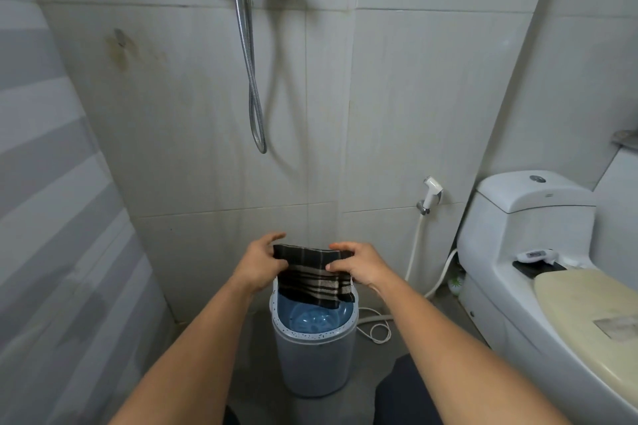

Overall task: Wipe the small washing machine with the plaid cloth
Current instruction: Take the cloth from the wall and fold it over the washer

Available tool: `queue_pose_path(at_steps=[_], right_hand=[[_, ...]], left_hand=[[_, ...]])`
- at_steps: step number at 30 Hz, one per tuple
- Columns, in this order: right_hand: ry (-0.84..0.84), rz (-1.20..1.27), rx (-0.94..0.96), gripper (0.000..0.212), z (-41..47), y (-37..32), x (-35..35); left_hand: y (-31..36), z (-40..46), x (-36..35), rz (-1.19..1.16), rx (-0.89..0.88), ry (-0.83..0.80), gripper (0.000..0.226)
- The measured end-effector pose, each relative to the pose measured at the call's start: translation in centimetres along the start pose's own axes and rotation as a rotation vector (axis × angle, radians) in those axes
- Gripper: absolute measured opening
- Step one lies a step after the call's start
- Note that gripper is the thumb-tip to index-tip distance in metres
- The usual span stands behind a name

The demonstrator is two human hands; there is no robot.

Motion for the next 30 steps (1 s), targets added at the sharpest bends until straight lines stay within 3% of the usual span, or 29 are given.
queue_pose_path(at_steps=[3, 5, 7, 9, 12, 15, 18, 24, 30], right_hand=[[0.057, -0.194, 0.068, 0.036, 0.3, -0.2, 0.2], [0.096, -0.281, 0.112, 0.022, 0.4, -0.1, 0.0], [0.111, -0.278, 0.153, 0.02, 0.4, 0.0, -0.2], [0.089, -0.153, 0.169, 0.021, 0.2, -0.2, -0.3], [-0.025, 0.19, 0.078, 0.016, -0.2, -0.8, -0.3], [-0.107, 0.485, -0.054, 0.029, -0.2, -1.1, -0.2], [-0.114, 0.552, -0.114, 0.038, 0.1, -1.0, 0.1], [-0.176, 0.567, -0.165, 0.055, 0.2, -0.4, 0.4], [-0.116, 0.434, -0.106, 0.04, 0.2, -0.3, 0.2]], left_hand=[[-0.4, 0.3, 0.3, 0.233, -0.052, 0.13, 0.03], [-0.7, 0.7, 0.3, 0.385, -0.074, 0.161, 0.026], [-1.0, 0.9, 0.2, 0.445, -0.059, 0.159, 0.017], [-0.9, 1.0, 0.1, 0.331, -0.036, 0.157, 0.007], [-0.2, 0.6, -0.1, -0.025, 0.021, 0.103, 0.015], [0.0, 0.2, -0.6, -0.371, 0.144, -0.138, 0.02], [-0.8, 0.2, -1.4, -0.387, 0.197, -0.297, 0.039], [-1.7, 0.9, -2.0, -0.298, 0.192, -0.16, 0.026], [-1.6, 0.8, -2.3, -0.322, 0.182, -0.193, 0.035]])
Point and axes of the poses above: each hand's wrist, its own z-axis towards the middle knuckle, its own x-axis out of the back of the hand, y = z × x, the point moved 2 cm from there along z, towards the middle knuckle, and after that the axes turned 7 degrees about z, right-handed, at the moved point
